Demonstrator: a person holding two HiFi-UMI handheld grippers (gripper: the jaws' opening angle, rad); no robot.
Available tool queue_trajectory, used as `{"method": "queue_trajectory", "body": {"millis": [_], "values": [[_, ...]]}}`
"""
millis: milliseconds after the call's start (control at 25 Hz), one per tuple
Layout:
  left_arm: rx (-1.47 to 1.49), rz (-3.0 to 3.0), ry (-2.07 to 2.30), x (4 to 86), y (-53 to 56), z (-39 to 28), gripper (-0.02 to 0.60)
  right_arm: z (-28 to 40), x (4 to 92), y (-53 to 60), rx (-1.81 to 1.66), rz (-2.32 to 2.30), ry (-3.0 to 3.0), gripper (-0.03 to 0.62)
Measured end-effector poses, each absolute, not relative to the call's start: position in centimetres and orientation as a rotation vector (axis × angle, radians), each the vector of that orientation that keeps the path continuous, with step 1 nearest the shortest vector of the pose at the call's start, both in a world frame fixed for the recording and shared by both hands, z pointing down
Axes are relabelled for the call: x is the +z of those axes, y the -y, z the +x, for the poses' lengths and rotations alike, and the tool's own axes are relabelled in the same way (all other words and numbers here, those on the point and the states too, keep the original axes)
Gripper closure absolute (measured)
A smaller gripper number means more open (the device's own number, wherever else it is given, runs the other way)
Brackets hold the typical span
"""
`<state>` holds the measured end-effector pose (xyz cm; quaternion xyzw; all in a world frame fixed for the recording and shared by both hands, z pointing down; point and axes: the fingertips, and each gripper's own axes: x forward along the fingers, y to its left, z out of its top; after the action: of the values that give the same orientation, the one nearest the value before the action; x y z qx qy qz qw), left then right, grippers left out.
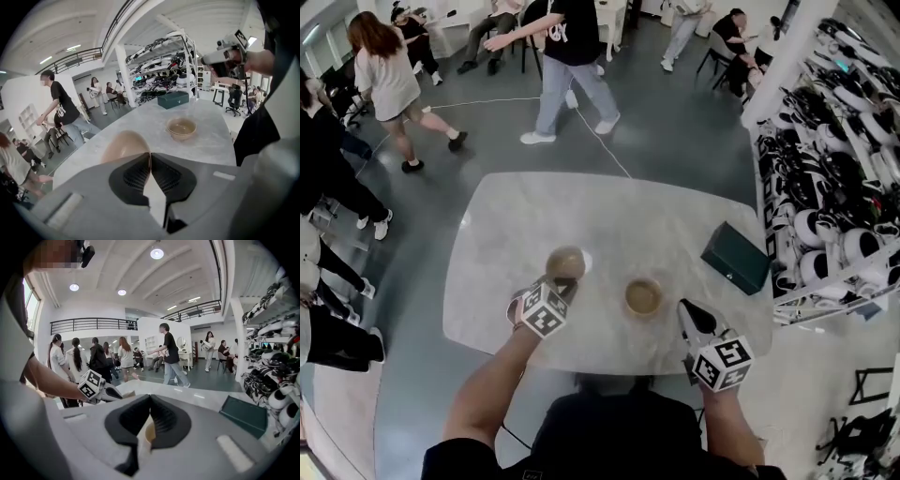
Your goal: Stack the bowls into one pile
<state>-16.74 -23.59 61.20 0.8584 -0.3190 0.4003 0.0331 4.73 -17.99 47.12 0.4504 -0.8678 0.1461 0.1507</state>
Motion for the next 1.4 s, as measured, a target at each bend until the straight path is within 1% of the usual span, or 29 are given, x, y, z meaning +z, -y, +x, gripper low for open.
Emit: {"method": "queue_trajectory", "body": {"millis": [440,920,1080,1400], "values": [[1.052,2.582,1.197,55.5,24.1,-13.0,0.560,9.6,48.0,20.4,0.443,1.183,2.570,0.589],[0.879,2.562,1.304,51.9,22.6,-4.1,0.560,16.7,48.4,21.0,0.455,1.161,2.613,0.589],[0.928,2.603,1.234,52.1,21.7,-0.6,0.560,18.6,48.6,20.6,0.476,1.182,2.610,0.589],[1.038,2.627,1.072,55.6,20.8,4.8,0.560,21.6,49.5,19.9,0.505,1.219,2.587,0.589]]}}
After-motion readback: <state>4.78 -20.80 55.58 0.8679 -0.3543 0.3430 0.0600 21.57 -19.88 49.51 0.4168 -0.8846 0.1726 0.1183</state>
